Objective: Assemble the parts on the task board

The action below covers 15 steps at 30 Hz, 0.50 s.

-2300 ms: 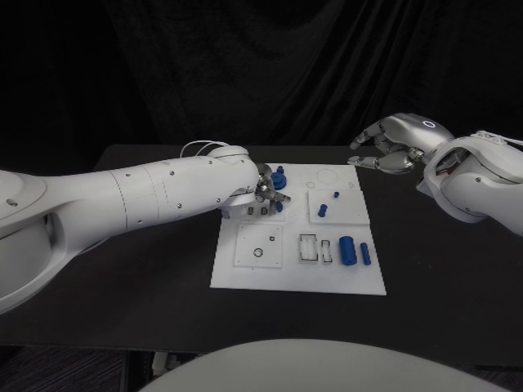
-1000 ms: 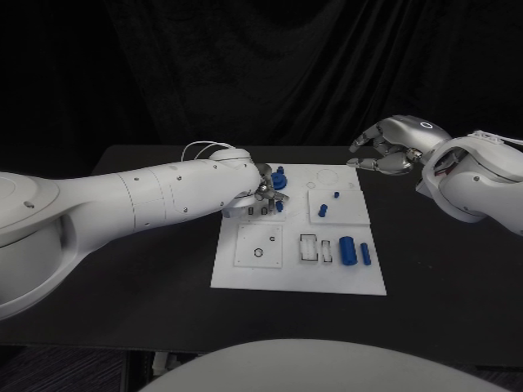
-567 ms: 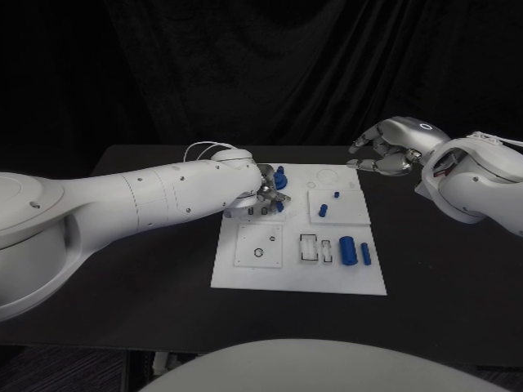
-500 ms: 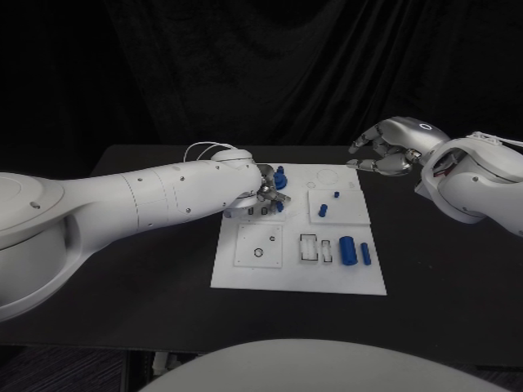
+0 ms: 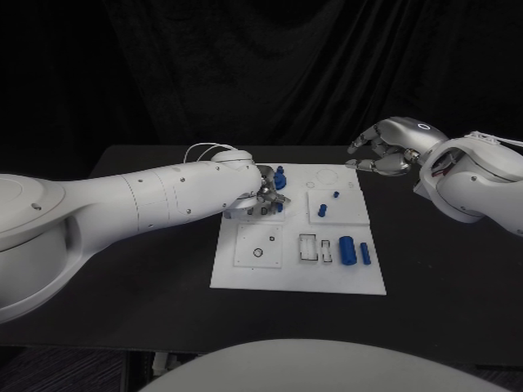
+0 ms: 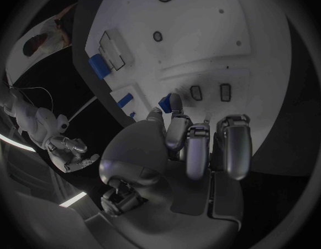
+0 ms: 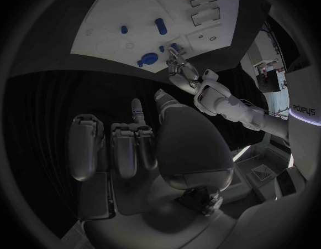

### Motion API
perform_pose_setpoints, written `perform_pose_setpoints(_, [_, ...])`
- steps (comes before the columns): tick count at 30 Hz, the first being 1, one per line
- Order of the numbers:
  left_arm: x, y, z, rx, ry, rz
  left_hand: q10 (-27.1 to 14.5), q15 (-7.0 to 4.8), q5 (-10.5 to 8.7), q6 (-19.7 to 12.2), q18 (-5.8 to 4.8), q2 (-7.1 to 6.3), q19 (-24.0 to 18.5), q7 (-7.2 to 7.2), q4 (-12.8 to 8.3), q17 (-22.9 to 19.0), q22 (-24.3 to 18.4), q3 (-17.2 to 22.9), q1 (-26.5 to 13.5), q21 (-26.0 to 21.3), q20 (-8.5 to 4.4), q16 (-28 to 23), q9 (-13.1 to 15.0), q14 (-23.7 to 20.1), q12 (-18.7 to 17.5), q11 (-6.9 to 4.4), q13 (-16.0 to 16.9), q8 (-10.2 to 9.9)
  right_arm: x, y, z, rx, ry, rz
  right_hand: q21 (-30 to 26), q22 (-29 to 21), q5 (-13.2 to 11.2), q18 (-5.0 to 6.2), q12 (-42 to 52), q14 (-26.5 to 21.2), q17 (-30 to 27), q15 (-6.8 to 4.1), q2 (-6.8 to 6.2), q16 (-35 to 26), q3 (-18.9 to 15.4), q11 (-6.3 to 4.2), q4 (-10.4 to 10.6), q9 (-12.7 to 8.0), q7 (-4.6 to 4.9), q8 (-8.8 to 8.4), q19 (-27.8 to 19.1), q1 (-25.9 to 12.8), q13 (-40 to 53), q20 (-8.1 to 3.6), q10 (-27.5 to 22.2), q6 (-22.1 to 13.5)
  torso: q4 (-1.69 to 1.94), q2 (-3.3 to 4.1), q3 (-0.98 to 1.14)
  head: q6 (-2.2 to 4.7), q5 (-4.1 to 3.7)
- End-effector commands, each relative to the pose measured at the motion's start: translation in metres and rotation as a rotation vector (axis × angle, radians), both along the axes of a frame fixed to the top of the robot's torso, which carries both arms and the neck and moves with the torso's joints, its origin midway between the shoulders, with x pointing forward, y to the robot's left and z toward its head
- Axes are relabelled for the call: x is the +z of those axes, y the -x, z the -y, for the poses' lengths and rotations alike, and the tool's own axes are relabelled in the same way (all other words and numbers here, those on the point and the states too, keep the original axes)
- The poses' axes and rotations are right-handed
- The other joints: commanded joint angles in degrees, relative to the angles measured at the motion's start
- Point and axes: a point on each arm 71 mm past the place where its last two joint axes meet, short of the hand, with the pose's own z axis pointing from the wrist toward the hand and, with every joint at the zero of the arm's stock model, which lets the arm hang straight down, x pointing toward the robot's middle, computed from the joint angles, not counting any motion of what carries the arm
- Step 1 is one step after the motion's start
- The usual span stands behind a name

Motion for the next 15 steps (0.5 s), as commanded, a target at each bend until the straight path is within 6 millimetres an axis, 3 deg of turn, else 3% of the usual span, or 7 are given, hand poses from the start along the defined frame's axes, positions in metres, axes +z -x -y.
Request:
perform_pose_setpoints(1, [-0.0013, 0.0015, 0.0029, -0.025, 0.004, -0.009, 9.9, -0.22, 0.47, -0.3, -0.09, -0.16, -0.3, -0.03, -0.2, 15.1, 1.6, 0.5, 0.6, -0.3, 0.06, 0.1, 0.1, 6.1, 12.8, -3.28, 24.4, -0.3, -0.0014, -0.0004, 0.0012, -0.013, 0.003, -0.007, 0.0, 12.3, 0.1, -0.08, 0.2, 6.1, 15.1, 0.43, 0.09, 0.2, -0.3, 0.39, -0.1, 0.1, 0.09, 0.23, 1.6, -0.5, 15.1, 0.41, 6.1, 0.4, 0.00, 0.00, -0.02, 0.01, -0.04])
perform_pose_setpoints(15, [-0.0024, 0.0025, 0.0032, -0.034, 0.003, -0.018, 9.9, -0.20, 2.85, -0.6, -0.04, -1.15, -0.3, 0.10, -1.3, 15.1, 1.4, 2.0, 1.4, -0.6, 0.06, 0.1, 0.7, 6.1, 12.8, -3.23, 24.4, -2.1, -0.0018, -0.0010, 0.0009, -0.012, 0.006, -0.011, -0.1, 12.2, 0.1, -0.05, 0.2, 6.1, 15.1, 0.46, 0.10, 0.2, -0.3, 0.42, -0.2, 0.1, 0.12, 0.23, 1.5, -0.4, 15.1, 0.43, 6.1, 0.6, 0.03, -0.04, 0.02, 0.01, -0.05])
